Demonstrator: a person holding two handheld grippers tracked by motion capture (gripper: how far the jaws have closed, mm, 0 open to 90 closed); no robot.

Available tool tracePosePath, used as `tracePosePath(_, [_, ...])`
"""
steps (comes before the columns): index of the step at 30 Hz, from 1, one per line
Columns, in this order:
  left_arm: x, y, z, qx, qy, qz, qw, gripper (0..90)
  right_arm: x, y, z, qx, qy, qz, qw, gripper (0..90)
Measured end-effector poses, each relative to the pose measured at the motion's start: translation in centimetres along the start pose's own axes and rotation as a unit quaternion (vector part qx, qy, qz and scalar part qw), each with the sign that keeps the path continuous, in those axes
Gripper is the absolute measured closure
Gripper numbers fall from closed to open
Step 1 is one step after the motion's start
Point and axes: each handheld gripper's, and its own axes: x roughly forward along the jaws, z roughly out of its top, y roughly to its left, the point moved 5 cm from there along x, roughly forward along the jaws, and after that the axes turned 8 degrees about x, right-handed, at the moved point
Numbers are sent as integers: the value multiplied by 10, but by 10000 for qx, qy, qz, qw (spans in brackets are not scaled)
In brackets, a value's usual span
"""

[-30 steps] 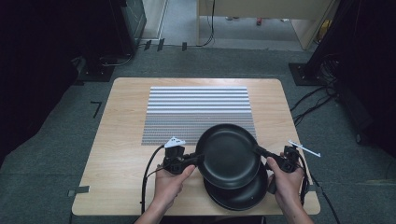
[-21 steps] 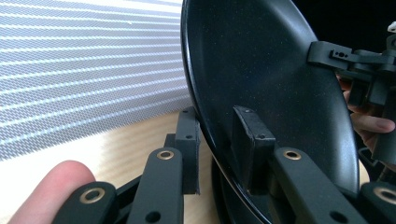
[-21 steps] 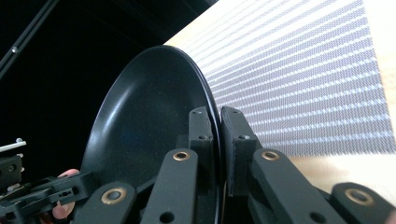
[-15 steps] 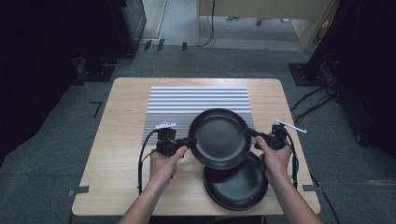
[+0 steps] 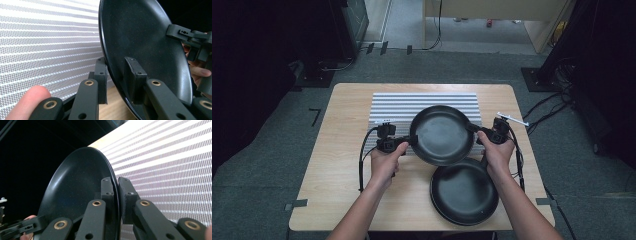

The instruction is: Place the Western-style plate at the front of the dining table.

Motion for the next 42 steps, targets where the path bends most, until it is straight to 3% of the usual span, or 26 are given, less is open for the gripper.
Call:
tracePosePath(3, [2, 10, 7, -197, -18, -6, 9998, 749, 12, -1, 2, 115, 1, -23, 9999, 839])
tracePosePath(22, [24, 48, 19, -543, 127, 139, 9983, 762, 49, -4, 9, 68, -37, -256, 9996, 833])
tracePosePath(28, [35, 55, 26, -577, 173, 305, 9977, 771, 66, -19, 8, 392, -74, -358, 9986, 819])
tracePosePath(39, [50, 81, 35, -778, 259, 536, 9952, 770, 92, -23, 8, 495, 31, -651, 9966, 810])
tracePosePath(42, [53, 86, 37, -826, 278, 587, 9945, 769, 100, -25, 7, 428, 73, -793, 9959, 803])
